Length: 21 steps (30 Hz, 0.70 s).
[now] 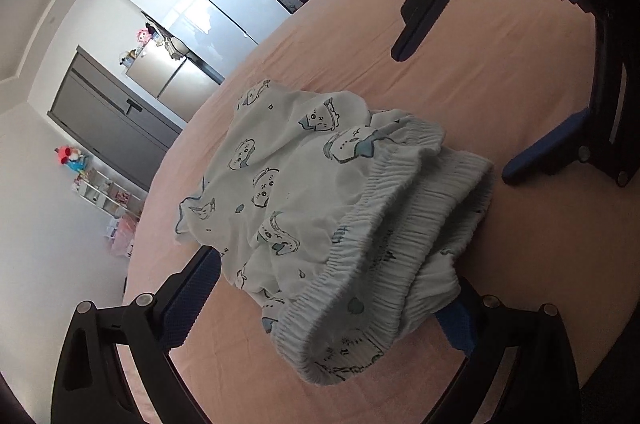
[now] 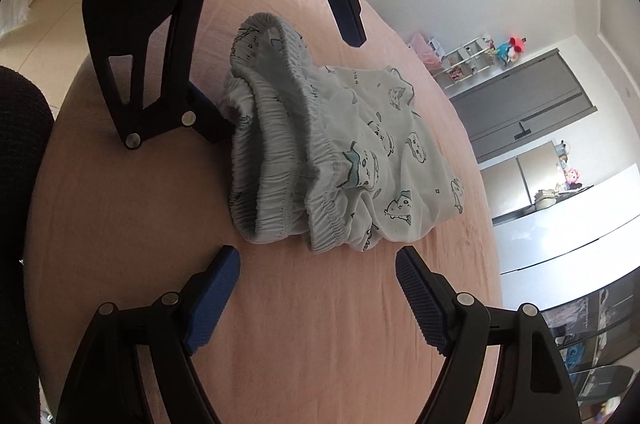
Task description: Fold clothes
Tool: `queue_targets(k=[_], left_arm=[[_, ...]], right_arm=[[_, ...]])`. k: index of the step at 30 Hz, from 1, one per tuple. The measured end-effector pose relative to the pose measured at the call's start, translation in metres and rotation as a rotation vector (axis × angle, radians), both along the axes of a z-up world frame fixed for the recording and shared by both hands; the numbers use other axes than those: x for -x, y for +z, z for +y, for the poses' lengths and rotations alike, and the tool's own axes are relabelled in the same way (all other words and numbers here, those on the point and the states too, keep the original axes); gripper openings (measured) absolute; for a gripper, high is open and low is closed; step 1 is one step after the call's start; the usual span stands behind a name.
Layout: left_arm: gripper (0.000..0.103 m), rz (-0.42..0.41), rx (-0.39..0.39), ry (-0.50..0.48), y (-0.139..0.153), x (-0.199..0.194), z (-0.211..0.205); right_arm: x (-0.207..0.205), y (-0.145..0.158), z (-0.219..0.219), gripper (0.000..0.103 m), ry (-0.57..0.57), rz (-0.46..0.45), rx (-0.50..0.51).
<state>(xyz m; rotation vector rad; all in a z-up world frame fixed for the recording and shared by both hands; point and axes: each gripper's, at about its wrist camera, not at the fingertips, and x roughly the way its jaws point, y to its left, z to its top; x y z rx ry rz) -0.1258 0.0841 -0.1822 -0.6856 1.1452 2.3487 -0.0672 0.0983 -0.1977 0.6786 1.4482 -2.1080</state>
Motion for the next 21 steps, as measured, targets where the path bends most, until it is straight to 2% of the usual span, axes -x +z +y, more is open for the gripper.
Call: queue_targets(k=[3,5,9,11,13,17,21], left_arm=[[0.076,-0.082,-0.059,-0.001,0.005,0.007,-0.003],[0.056,-0.140,-0.095,-0.003,0.006,0.011,-0.004],[0.049,-0.187,-0.153,0.012,0.011,0.018,-0.007],[0.039,-0.210,-0.182,0.019,0.013,0.021,-0.009],[0.036,-0.225,-0.212,0.029,0.017,0.025,-0.011],[0.035,-0.246,-0.258,0.044,0.028,0.034,-0.014],[0.034,-0.243,-0.268,0.038,0.040,0.038,-0.012]], right_arm=[[0.002,0.000,-0.001,0.080,0.000,-0.008,0.010],[0.002,0.002,-0.001,0.080,-0.003,-0.012,0.022],[0.003,0.001,-0.003,0.080,0.000,0.003,0.036],[0.003,0.000,-0.003,0.080,0.005,0.014,0.044],[0.004,0.000,-0.004,0.080,0.002,0.013,0.052],[0.005,0.003,-0.004,0.080,-0.002,0.016,0.069],[0.005,0.001,-0.007,0.080,0.006,0.037,0.069]])
